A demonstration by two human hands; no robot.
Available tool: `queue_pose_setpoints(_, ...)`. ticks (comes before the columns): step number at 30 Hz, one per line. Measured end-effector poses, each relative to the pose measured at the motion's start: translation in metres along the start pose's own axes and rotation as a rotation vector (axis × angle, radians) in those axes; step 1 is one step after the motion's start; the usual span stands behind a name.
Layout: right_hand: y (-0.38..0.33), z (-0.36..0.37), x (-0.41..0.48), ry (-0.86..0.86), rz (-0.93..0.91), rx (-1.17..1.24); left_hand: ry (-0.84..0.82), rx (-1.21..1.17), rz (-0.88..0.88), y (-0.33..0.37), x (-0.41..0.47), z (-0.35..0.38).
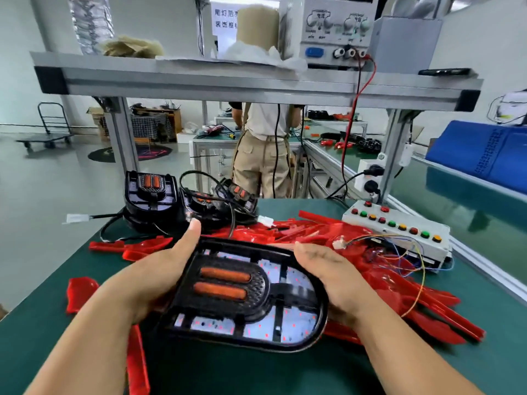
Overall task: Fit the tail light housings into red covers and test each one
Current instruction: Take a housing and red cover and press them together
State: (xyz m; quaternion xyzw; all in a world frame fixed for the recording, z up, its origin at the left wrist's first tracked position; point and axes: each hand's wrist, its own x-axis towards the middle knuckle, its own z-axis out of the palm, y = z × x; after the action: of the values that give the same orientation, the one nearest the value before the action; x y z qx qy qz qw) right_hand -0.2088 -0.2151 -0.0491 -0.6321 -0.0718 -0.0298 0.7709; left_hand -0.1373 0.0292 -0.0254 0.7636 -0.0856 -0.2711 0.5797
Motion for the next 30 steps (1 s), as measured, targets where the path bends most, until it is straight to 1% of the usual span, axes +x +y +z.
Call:
queue_pose_setpoints(1,0.001,0.002,-0.001,-0.012,0.014,-0.041,0.038,0.125,0.007,0.000,-0.001,-0.001)
queue_pose_setpoints(2,0.002,0.004,-0.001,-0.017,0.025,-0.083,0.092,0.230,0.065,0.000,-0.002,0.000)
queue_pose_setpoints(3,0.002,0.005,-0.002,-0.017,0.035,-0.104,0.144,0.283,0.164,0.000,-0.002,0.002)
queue_pose_setpoints(5,0.005,0.005,-0.002,-0.015,0.065,-0.100,0.219,0.256,0.317,0.000,0.001,0.011)
queue_pose_setpoints(6,0.005,0.004,-0.002,-0.020,0.071,-0.108,0.210,0.186,0.340,-0.002,0.003,0.016)
queue_pose_setpoints(8,0.002,0.002,-0.002,-0.027,0.068,-0.184,0.171,0.088,0.328,-0.008,0.008,0.023)
queue_pose_setpoints(10,-0.004,-0.003,0.000,-0.005,0.034,-0.347,0.200,0.184,0.359,-0.011,0.013,0.021)
queue_pose_setpoints(11,-0.007,-0.007,0.002,0.053,-0.005,-0.436,0.235,0.223,0.385,-0.011,0.014,0.020)
queue_pose_setpoints(12,-0.009,-0.013,0.005,0.154,-0.042,-0.495,0.271,0.227,0.398,-0.011,0.014,0.019)
queue_pose_setpoints(13,-0.012,-0.021,0.008,0.274,-0.083,-0.512,0.298,0.216,0.399,-0.011,0.015,0.018)
queue_pose_setpoints(15,-0.011,-0.038,0.013,0.474,-0.183,-0.573,0.298,0.196,0.390,-0.011,0.017,0.018)
queue_pose_setpoints(16,-0.009,-0.046,0.015,0.539,-0.221,-0.704,0.277,0.196,0.387,-0.012,0.017,0.017)
queue_pose_setpoints(17,-0.007,-0.052,0.016,0.577,-0.238,-0.892,0.253,0.200,0.384,-0.012,0.016,0.017)
queue_pose_setpoints(18,-0.006,-0.055,0.017,0.576,-0.251,-1.080,0.226,0.208,0.385,-0.012,0.016,0.016)
queue_pose_setpoints(19,-0.004,-0.055,0.017,0.534,-0.248,-1.214,0.199,0.220,0.383,-0.012,0.016,0.017)
queue_pose_setpoints(20,-0.002,-0.054,0.018,0.469,-0.203,-1.306,0.174,0.236,0.375,-0.013,0.015,0.018)
queue_pose_setpoints(23,0.005,-0.051,0.021,0.320,0.030,-1.482,0.155,0.293,0.344,-0.014,0.016,0.026)
queue_pose_setpoints(24,0.005,-0.048,0.021,0.289,0.098,-1.502,0.177,0.307,0.349,-0.015,0.018,0.028)
queue_pose_setpoints(26,0.004,-0.045,0.023,0.254,0.138,-1.479,0.237,0.330,0.374,-0.016,0.020,0.032)
queue_pose_setpoints(30,0.003,-0.043,0.025,0.234,0.071,-1.408,0.297,0.280,0.378,-0.015,0.021,0.037)
